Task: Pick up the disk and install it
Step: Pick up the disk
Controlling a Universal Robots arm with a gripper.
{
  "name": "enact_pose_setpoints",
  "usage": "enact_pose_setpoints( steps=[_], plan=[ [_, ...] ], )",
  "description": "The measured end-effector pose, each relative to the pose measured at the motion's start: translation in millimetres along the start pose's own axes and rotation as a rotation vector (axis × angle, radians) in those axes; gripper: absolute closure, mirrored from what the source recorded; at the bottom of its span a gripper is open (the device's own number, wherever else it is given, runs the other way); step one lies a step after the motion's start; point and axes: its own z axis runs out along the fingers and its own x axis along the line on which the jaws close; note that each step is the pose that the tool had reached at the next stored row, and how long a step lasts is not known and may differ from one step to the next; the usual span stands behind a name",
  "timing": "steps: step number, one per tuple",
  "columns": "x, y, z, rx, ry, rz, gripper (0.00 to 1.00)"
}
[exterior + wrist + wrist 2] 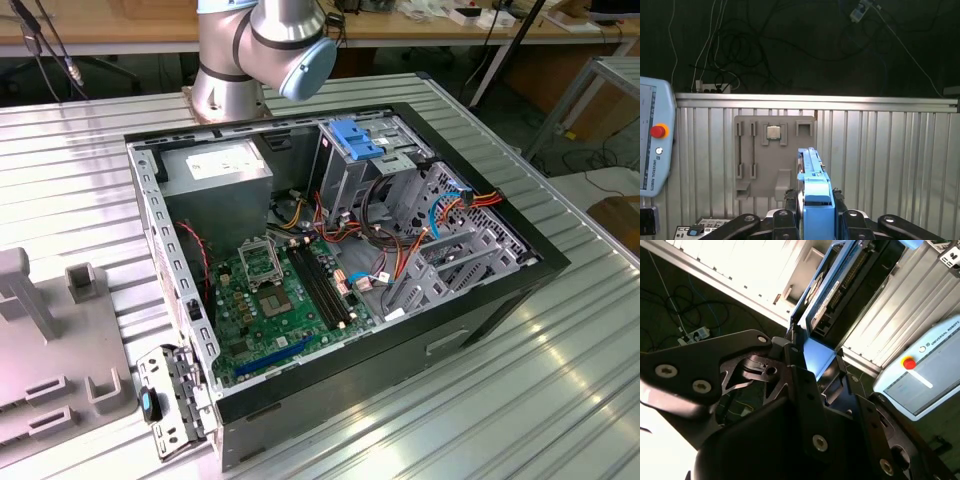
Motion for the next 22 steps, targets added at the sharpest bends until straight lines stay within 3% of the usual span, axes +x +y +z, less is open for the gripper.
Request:
enact_pose_setpoints(
  steps=[2, 7, 10, 12, 13, 17, 22],
  plan=[
    [0.0, -0.5, 0.0, 0.0000, 0.0000, 0.000, 0.63],
    [0.2, -9.4, 0.9, 0.0000, 0.0000, 0.000, 0.63],
    [0.5, -26.9, 2.8, 0.0000, -0.0001, 0.000, 0.63],
    [0.8, -44.4, 4.5, 0.0000, 0.0000, 0.000, 0.63],
    [0.9, -48.8, 5.1, 0.0001, -0.0001, 0.000, 0.63],
    [1.4, -78.3, 8.0, 0.0001, -0.0001, 0.000, 0.63],
    [1.8, -100.4, 10.3, 0.0000, 0.0000, 0.000, 0.63]
  ],
)
